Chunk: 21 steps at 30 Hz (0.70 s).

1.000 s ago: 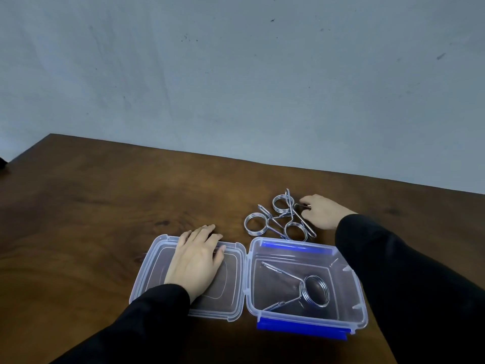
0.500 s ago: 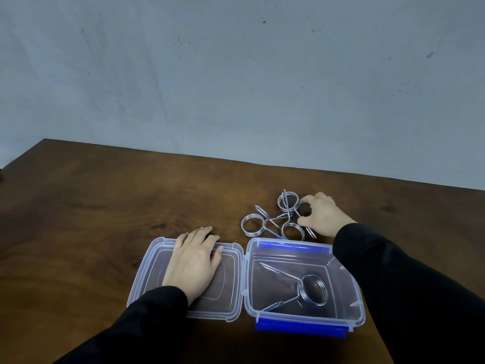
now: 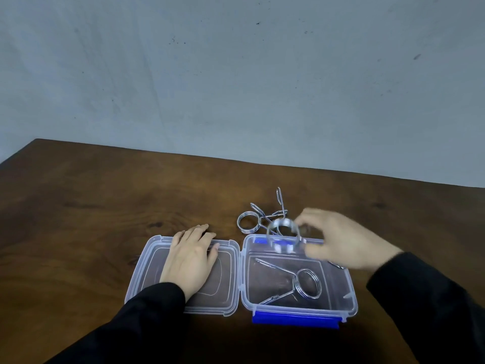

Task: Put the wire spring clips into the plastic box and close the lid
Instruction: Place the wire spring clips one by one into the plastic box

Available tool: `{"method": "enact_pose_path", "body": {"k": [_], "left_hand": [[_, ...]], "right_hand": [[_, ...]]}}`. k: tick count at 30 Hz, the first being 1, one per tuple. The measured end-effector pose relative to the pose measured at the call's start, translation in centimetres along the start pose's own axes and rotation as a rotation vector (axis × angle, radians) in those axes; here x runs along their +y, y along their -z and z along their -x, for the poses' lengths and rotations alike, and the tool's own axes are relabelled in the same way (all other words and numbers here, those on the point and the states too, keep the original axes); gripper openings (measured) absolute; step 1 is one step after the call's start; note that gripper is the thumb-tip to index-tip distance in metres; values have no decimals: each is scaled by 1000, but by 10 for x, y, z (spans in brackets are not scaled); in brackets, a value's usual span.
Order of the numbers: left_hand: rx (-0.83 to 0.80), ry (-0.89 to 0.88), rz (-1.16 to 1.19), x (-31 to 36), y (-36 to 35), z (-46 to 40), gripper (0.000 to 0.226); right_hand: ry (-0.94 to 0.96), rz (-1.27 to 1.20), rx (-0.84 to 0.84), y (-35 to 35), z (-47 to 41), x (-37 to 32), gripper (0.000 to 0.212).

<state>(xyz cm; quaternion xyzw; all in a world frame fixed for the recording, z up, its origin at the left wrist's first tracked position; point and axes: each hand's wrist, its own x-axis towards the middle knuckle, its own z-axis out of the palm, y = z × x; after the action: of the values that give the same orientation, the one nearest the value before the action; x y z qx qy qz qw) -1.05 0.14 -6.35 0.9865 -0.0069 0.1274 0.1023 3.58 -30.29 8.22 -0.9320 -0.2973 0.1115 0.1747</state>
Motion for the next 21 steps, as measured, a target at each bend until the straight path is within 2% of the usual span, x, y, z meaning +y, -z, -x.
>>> {"method": "enact_pose_path", "body": {"k": [3, 9, 13, 15, 18, 19, 21], "left_hand": [[0, -2, -6, 0, 0, 0, 31], [-6, 2, -10, 0, 1, 0, 32], [-8, 3, -6, 0, 0, 0, 32], [-12, 5, -8, 0, 0, 0, 33], [-23, 11, -11, -1, 1, 0, 34], [-24, 12, -10, -1, 1, 0, 34], [-14, 10, -2, 0, 1, 0, 33]], "right_hand": [[87, 195, -53, -29, 17, -13, 30], [60, 230, -131, -62, 13, -13, 34], [49, 205, -205, -55, 13, -16, 55], [19, 189, -87, -46, 9, -17, 61], [-118, 54, 227, -37, -15, -6, 37], [-197, 12, 263, -35, -26, 0, 32], [-376, 14, 134, -33, -51, 13, 44]]}}
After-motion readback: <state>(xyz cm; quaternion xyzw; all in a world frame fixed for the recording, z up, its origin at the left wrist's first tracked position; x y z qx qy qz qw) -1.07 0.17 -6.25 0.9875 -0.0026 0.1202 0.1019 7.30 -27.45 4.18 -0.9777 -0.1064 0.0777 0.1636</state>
